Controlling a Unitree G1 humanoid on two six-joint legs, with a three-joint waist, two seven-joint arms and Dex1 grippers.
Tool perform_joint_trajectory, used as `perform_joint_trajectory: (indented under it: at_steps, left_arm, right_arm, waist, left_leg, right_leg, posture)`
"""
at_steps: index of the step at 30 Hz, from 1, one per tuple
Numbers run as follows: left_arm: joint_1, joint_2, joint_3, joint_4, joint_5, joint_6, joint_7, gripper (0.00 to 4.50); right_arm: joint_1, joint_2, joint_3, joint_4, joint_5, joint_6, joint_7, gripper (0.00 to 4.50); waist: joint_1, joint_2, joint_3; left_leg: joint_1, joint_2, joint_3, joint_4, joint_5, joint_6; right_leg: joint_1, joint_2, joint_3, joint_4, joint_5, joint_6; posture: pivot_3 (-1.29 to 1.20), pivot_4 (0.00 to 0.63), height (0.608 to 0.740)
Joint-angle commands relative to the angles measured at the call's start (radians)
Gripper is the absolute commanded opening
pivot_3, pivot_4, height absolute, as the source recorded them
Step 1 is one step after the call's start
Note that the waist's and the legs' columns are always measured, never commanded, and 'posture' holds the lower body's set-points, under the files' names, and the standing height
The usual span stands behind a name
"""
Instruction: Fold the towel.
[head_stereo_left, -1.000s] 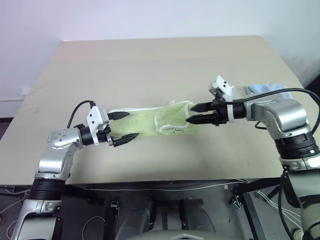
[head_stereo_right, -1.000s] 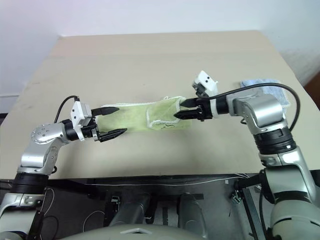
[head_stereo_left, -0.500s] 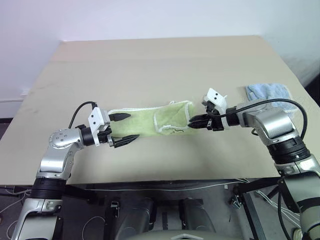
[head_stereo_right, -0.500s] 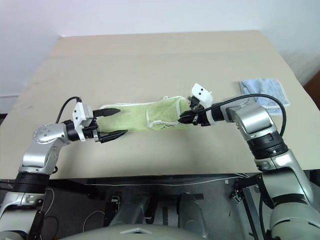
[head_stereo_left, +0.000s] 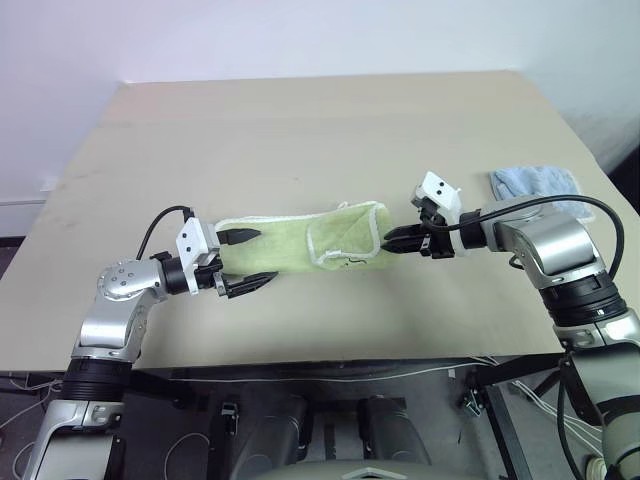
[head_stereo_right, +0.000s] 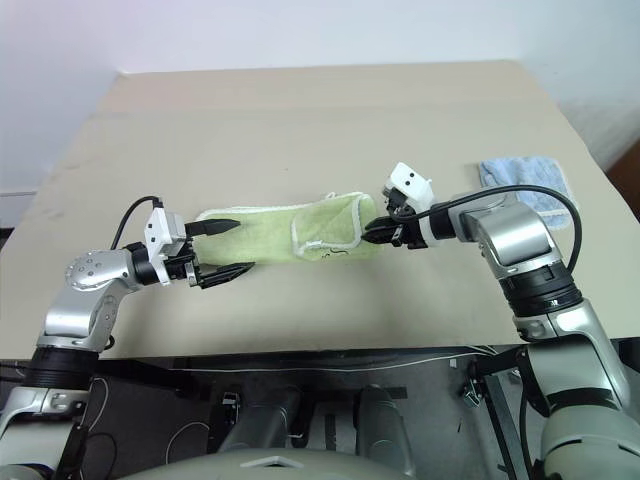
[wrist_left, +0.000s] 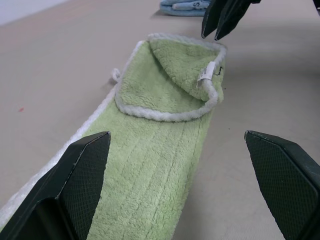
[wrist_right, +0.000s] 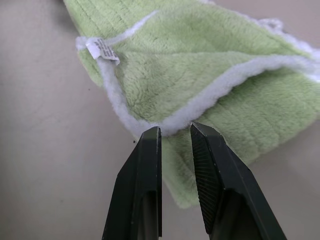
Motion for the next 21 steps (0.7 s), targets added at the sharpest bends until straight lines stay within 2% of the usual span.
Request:
perform_joint_trajectory:
  at_steps: [1,10,21]
  left_arm:
    - [-0.004,0.005,0.013,-0.007,0.003,-0.025,0.000,4.50]
    - [0.010,0.014,0.021,-0.008,0.002,-0.032,-0.007,4.50]
    - [0.013,0.003,0.020,0.034,0.004,-0.071,-0.015,4.50]
  right_arm:
    - [-0.007,0.015,0.008,-0.013,-0.016,-0.020,-0.001,0.97]
    - [-0.002,0.033,0.068,-0.004,-0.072,-0.069,0.009,0.97]
    - [-0.085,0.166,-0.009,0.016,0.010,-0.017,-0.012,0.97]
  waist:
    - [0.000,0.000,0.000]
    - [0.001,0.000,0.000]
    - [0.000,0.000,0.000]
  left_leg:
    - [0.000,0.000,0.000,0.000,0.000,0.000]
    - [0.000,0.000,0.000,0.000,0.000,0.000]
    - [0.000,0.000,0.000,0.000,0.001,-0.001]
  right_leg:
    - [0.000,0.000,0.000,0.000,0.000,0.000]
    - [0.000,0.000,0.000,0.000,0.000,0.000]
    - [0.000,0.000,0.000,0.002,0.000,0.000]
  posture:
    - [0.00,0.150,0.740]
    - [0.00,0.150,0.740]
    - [0.00,0.150,0.740]
